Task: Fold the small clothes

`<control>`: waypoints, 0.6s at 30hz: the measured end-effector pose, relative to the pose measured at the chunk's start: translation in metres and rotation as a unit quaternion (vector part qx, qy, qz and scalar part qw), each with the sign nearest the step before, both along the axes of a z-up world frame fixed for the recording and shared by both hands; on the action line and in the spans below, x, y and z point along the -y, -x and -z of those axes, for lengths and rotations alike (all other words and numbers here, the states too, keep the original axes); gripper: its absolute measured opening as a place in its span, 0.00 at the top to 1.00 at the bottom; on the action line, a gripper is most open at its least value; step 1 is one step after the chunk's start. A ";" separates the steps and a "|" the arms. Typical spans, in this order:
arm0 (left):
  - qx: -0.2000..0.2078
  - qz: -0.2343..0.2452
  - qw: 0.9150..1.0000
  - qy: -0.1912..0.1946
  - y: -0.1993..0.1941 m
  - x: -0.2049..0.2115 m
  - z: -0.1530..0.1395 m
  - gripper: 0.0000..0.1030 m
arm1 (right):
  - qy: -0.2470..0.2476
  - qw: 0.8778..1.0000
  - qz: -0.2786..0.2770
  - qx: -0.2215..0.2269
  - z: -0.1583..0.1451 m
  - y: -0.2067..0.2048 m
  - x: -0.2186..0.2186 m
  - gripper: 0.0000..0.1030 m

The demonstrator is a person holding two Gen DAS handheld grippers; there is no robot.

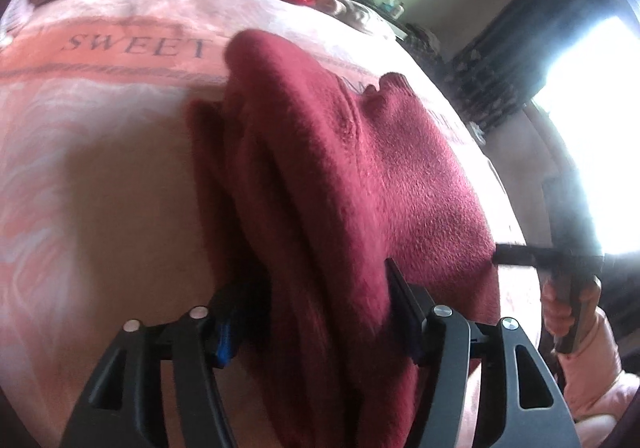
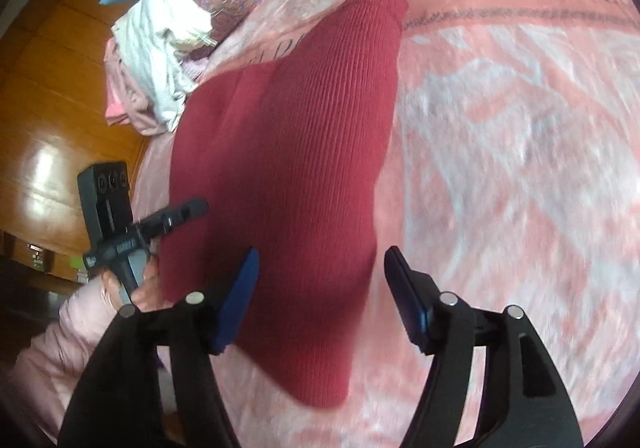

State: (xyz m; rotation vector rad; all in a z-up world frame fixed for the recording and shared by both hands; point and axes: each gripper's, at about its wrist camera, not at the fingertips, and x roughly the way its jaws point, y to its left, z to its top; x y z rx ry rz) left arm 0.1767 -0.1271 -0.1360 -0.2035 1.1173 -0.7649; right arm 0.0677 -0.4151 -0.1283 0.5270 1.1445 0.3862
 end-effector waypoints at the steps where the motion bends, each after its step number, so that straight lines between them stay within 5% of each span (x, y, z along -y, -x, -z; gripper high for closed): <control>1: 0.004 -0.006 1.000 0.000 0.006 -0.005 -0.003 0.39 | 0.003 1.000 -0.003 -0.001 0.000 0.006 -0.002 0.35; 6: 0.050 -0.018 0.998 -0.033 0.041 -0.009 -0.015 0.37 | -0.020 1.000 -0.009 -0.018 0.017 0.034 -0.003 0.36; 9: 0.057 -0.026 0.997 -0.052 0.054 -0.013 -0.012 0.37 | -0.048 0.998 -0.020 -0.035 0.029 0.040 -0.009 0.65; 11: 0.062 -0.031 0.996 -0.064 0.059 -0.016 -0.008 0.36 | -0.049 0.998 -0.014 -0.026 0.028 0.044 -0.009 0.74; 18: 0.127 -0.041 0.983 -0.125 0.076 -0.010 -0.012 0.36 | -0.031 0.999 -0.019 -0.005 0.021 0.050 -0.016 0.78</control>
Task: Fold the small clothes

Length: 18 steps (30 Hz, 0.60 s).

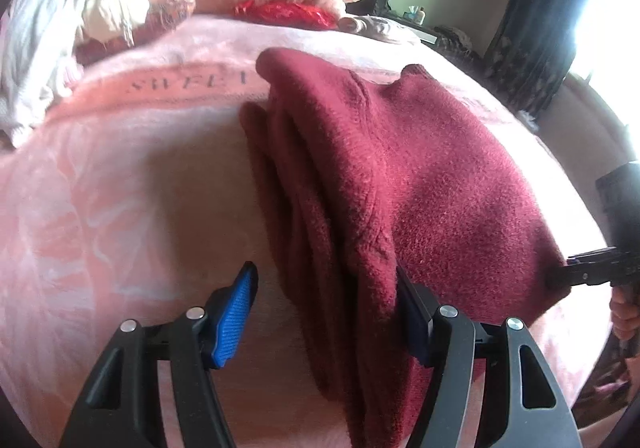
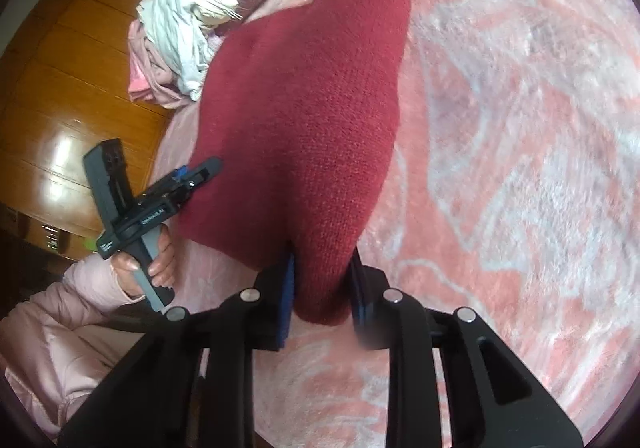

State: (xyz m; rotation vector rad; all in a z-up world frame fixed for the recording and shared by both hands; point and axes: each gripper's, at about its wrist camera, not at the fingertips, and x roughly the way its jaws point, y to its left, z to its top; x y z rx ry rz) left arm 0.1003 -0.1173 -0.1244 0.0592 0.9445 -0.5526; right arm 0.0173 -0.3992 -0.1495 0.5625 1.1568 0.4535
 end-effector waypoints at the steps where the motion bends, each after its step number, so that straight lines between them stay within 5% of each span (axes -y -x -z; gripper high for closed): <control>1: 0.004 0.001 1.000 -0.004 0.001 0.000 0.002 0.35 | 0.004 1.000 0.002 -0.006 0.005 -0.001 0.000 0.78; 9: -0.043 -0.011 0.999 0.015 -0.013 -0.005 0.017 0.24 | 0.014 1.000 0.013 -0.009 0.017 0.000 0.000 0.73; 10: -0.048 -0.014 0.999 0.016 -0.014 -0.004 0.016 0.23 | 0.016 1.000 0.016 -0.008 0.015 0.000 -0.002 0.69; 14: -0.069 -0.044 0.997 0.005 -0.014 -0.010 0.009 0.13 | 0.054 0.998 0.034 0.007 -0.004 0.011 -0.006 0.26; 18: -0.058 -0.067 0.996 -0.025 0.003 -0.012 -0.010 0.11 | 0.109 0.993 0.040 0.015 -0.021 0.027 -0.013 0.21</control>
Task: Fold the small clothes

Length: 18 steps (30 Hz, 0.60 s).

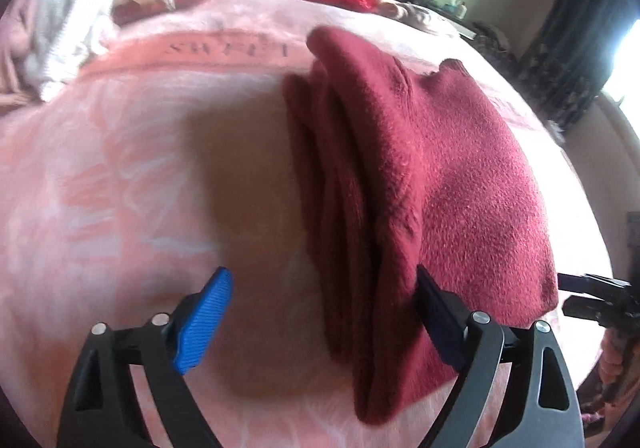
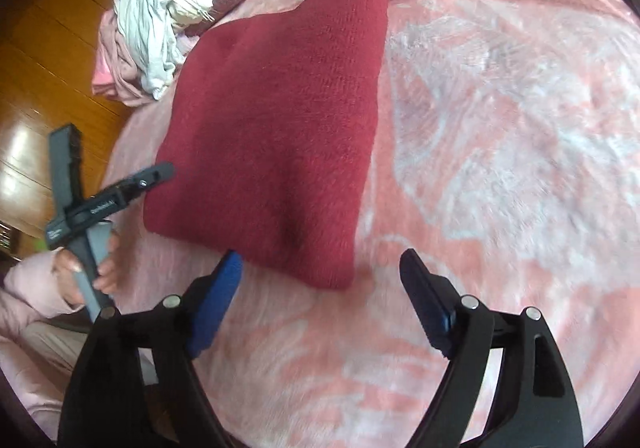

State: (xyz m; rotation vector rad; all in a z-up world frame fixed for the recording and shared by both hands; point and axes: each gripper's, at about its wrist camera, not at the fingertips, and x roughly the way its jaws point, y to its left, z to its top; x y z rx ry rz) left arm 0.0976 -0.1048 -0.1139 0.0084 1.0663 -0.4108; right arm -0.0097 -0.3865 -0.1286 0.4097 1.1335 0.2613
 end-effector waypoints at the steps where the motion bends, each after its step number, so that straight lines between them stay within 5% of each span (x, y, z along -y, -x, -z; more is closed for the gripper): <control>1: 0.004 -0.003 1.000 -0.016 0.006 0.001 -0.009 0.10 | 0.010 1.000 0.009 -0.002 -0.006 0.003 0.000 0.20; 3: 0.016 -0.009 0.999 -0.042 0.019 0.001 -0.025 0.08 | 0.010 0.999 0.032 -0.007 -0.016 0.008 0.005 0.13; 9: 0.065 -0.046 0.995 -0.063 0.052 -0.010 -0.083 0.04 | 0.042 0.990 0.130 -0.041 -0.058 0.023 0.020 0.13; 13: 0.075 -0.065 0.993 -0.066 0.076 -0.017 -0.111 0.04 | 0.087 0.985 0.147 0.021 -0.101 0.042 0.002 0.11; 18: 0.106 -0.067 0.991 -0.057 0.107 -0.017 -0.130 0.04 | 0.149 0.978 0.131 0.067 -0.120 0.060 -0.029 0.06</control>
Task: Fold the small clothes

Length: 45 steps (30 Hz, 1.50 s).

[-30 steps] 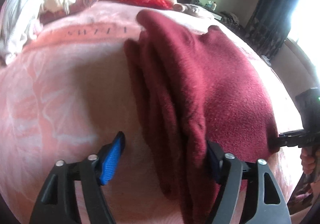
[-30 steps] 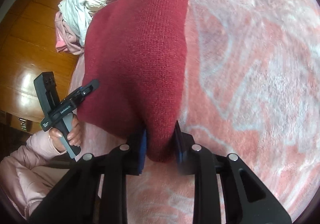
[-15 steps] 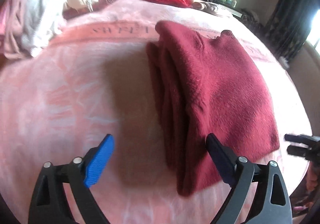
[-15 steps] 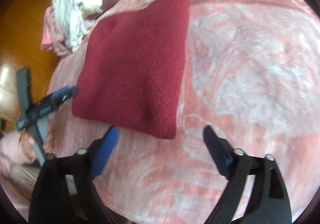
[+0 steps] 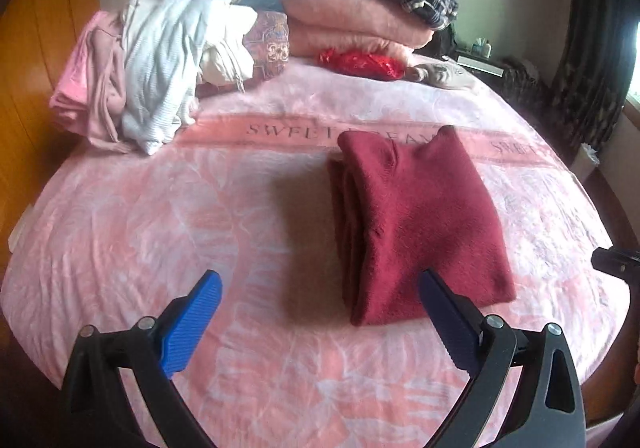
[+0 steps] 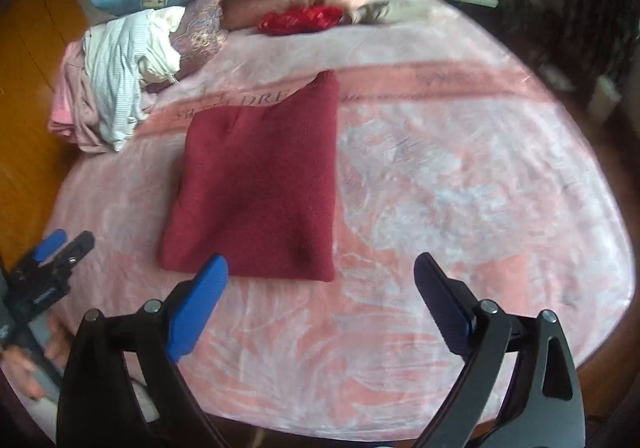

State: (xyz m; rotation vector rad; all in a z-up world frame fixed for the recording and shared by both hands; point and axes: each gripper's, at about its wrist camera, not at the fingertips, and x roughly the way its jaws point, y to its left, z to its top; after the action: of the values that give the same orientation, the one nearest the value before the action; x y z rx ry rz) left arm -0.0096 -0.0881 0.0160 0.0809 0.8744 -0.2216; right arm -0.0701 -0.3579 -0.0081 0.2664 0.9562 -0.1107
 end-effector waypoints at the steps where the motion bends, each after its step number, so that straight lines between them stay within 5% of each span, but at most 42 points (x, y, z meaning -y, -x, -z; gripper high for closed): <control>1: 0.000 0.002 1.000 0.000 0.003 0.001 0.000 0.04 | -0.008 1.000 -0.002 0.000 0.003 0.004 -0.004 0.06; 7: -0.016 -0.018 1.000 0.018 0.024 -0.007 0.005 0.04 | -0.009 1.000 0.007 -0.013 0.018 0.024 -0.012 0.06; 19: 0.026 -0.015 0.999 -0.019 0.042 -0.009 0.007 0.04 | -0.016 0.999 0.034 0.005 0.021 0.032 -0.008 0.06; 31: 0.024 -0.025 0.999 -0.034 0.042 -0.004 0.010 0.04 | 0.048 0.999 -0.016 0.017 0.025 0.033 -0.045 0.06; 45: 0.001 -0.014 0.999 -0.049 0.038 0.011 0.027 0.04 | 0.037 0.999 -0.012 -0.003 0.035 0.033 -0.039 0.06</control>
State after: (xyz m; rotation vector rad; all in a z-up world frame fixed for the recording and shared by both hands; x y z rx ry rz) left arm -0.0473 -0.0987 -0.0115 0.1599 0.8846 -0.1529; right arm -0.1027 -0.3193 -0.0433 0.1861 0.9588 -0.1244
